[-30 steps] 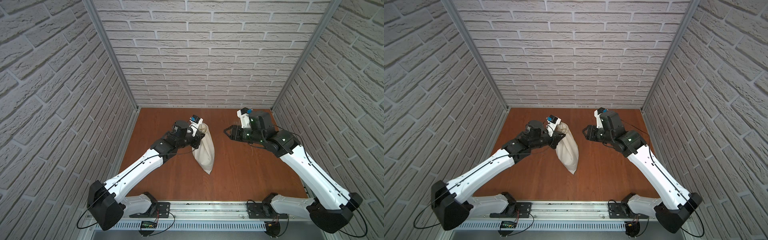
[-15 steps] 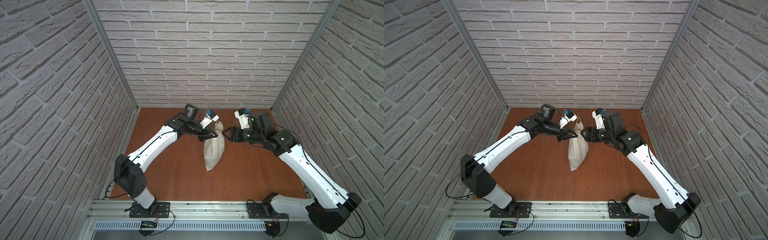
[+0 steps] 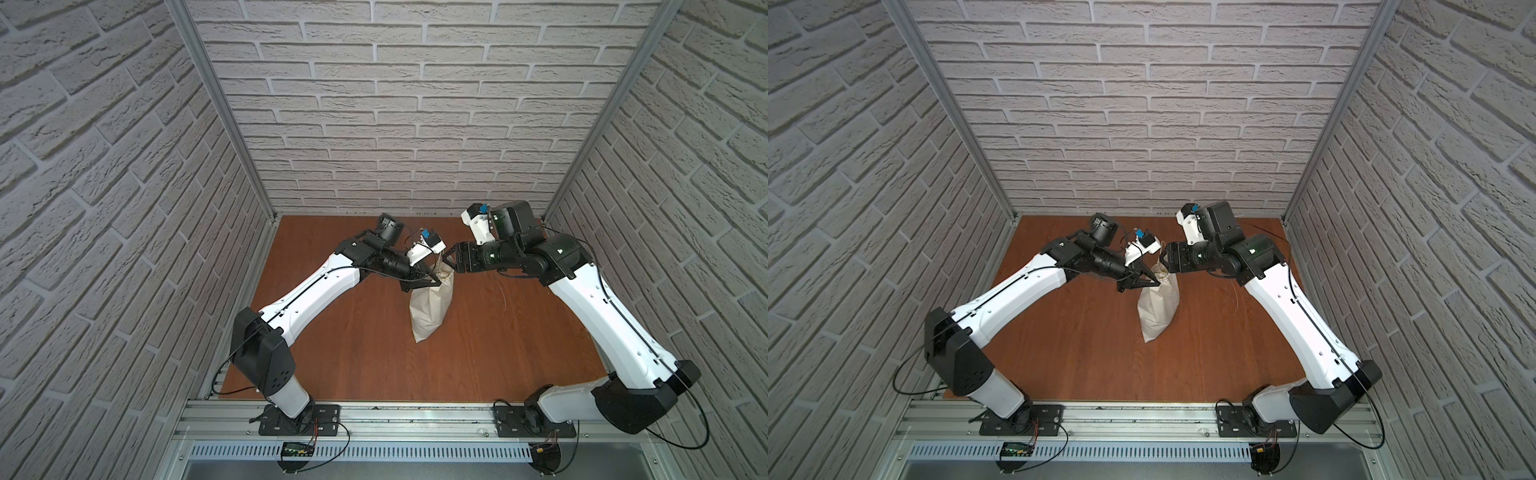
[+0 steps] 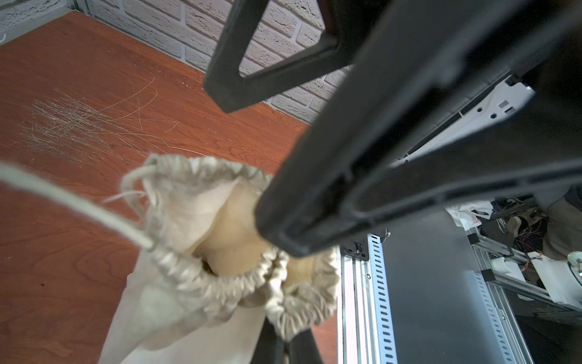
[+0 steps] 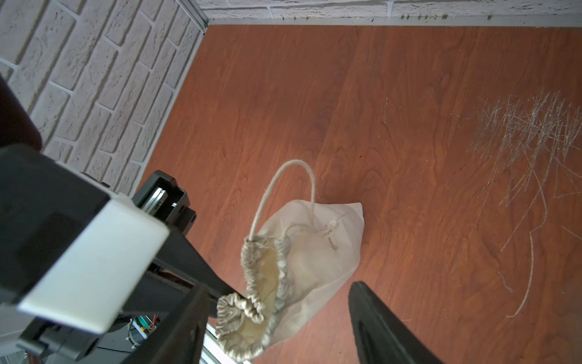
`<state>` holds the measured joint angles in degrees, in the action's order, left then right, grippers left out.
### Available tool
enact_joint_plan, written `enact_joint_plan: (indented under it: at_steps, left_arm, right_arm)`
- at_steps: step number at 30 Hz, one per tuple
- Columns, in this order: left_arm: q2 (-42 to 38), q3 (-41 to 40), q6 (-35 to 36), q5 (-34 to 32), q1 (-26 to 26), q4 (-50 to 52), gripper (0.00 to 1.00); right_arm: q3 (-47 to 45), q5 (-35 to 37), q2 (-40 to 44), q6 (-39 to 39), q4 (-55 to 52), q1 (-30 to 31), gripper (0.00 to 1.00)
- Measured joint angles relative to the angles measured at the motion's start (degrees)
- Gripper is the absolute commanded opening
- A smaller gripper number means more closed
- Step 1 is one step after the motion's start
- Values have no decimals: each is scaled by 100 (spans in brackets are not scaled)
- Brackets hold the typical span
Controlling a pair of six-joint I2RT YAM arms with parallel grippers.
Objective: Close the soil bag
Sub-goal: Adjust the soil bag at the center of the board.
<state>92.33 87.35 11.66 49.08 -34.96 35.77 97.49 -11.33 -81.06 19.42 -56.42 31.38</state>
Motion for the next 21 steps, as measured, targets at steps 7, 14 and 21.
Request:
enact_joint_plan:
  at_steps: [7, 14, 21]
  left_arm:
    - [-15, -15, 48, 2, 0, 33, 0]
    - [-15, -15, 52, 4, 0, 52, 0]
    - [-323, -313, -74, -149, 0, -101, 88]
  right_arm:
    - [238, 201, -223, -210, -498, 0, 59]
    - [616, 282, -745, -348, -708, 0, 50]
    - [868, 238, -1049, -286, -754, 0, 3]
